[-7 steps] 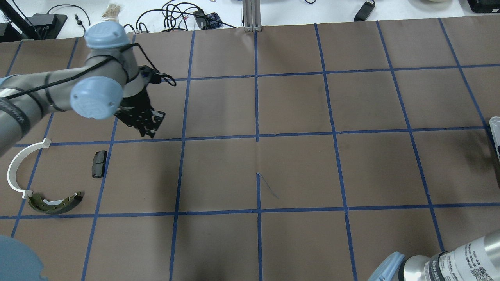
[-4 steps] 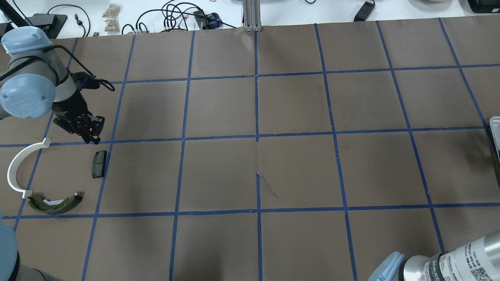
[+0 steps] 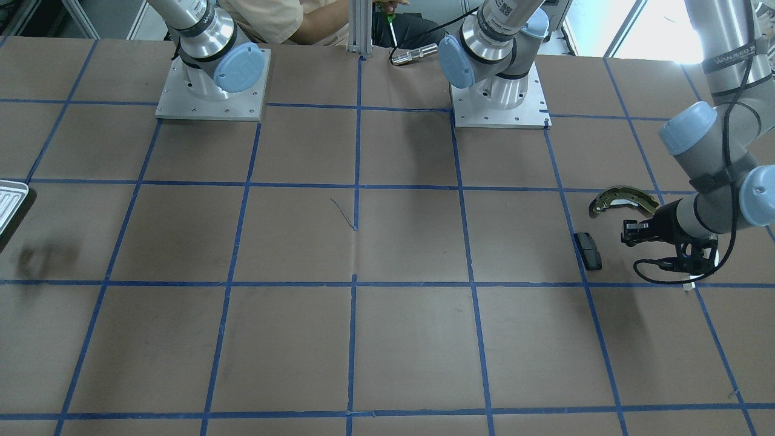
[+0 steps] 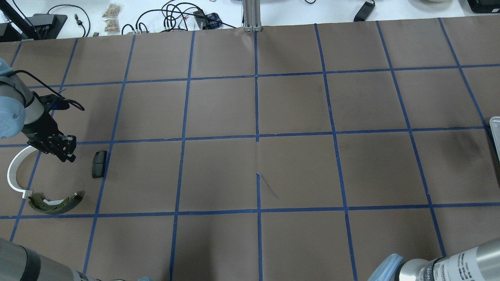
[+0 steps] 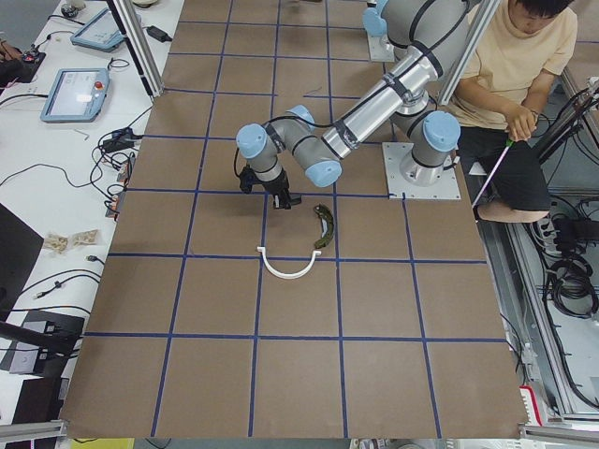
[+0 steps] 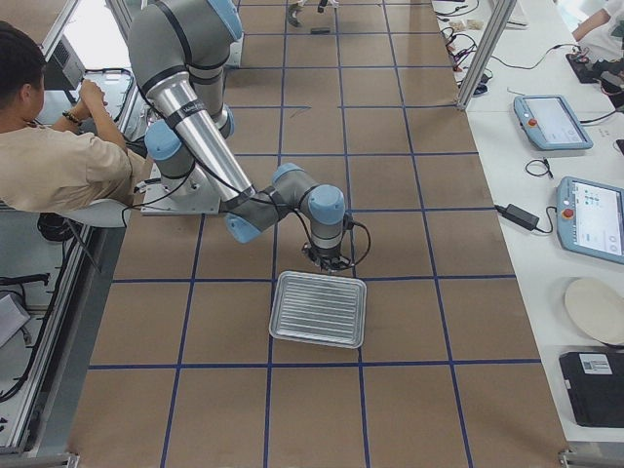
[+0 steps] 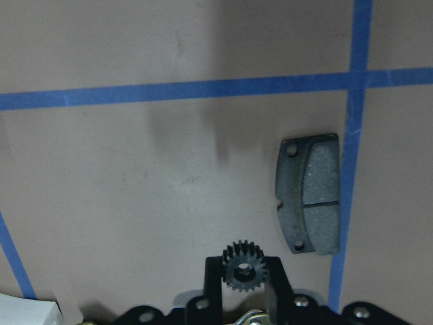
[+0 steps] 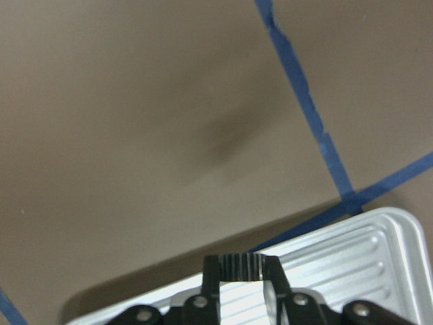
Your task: Place bearing gear from tray to pile
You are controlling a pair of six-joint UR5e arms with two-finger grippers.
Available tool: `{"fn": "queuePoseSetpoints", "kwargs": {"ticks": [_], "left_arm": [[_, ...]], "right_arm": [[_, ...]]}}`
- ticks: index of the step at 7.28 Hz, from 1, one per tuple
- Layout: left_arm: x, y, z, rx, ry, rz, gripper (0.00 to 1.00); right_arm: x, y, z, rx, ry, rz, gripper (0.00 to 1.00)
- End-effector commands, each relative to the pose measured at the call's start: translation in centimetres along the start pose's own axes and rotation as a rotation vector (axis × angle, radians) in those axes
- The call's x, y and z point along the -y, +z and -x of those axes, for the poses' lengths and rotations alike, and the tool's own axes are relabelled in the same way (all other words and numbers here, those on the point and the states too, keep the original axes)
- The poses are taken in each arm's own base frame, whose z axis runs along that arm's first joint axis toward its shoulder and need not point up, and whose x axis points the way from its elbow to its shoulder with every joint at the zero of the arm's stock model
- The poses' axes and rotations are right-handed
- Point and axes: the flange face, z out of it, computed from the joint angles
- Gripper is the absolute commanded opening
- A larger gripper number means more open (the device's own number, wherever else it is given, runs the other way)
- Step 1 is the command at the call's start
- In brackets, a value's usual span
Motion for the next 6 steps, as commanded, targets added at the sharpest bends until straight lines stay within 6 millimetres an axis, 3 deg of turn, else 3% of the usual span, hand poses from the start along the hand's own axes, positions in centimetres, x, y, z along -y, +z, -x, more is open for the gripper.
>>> {"fn": "queuePoseSetpoints", "kwargs": {"ticks": [1,2,3,4,5,6], "left_arm": [[0.7,2.2,1.6,-0.005,-0.004,-0.002,0.00],[0.9,2.9,1.7,-0.011,-0.002,0.002,0.00],[0.8,3.1,1.9,-0.011,-0.007,0.006,0.09],[0.8,3.1,1.9,-0.008,-0.007,0.008,0.37],[0.8,3.0,1.9,-0.010,-0.008,0.008,0.97],[0.7,2.4,1.8,-0.006,-0.008,0.002,1.00]], "right_arm": [[11.3,-2.7,3.1,0.011,0.119,-0.031,0.01],[17.9,-1.7,5.8,0.046,0.170,-0.042,0.01],[23.9,-0.4,9.5,0.090,0.246,-0.065,0.01],[31.3,-0.9,13.3,0.105,0.350,-0.074,0.01],[38.3,-1.9,18.3,0.112,0.440,-0.068,0.01],[43.9,-2.9,22.8,0.107,0.541,-0.080,0.02]]}}
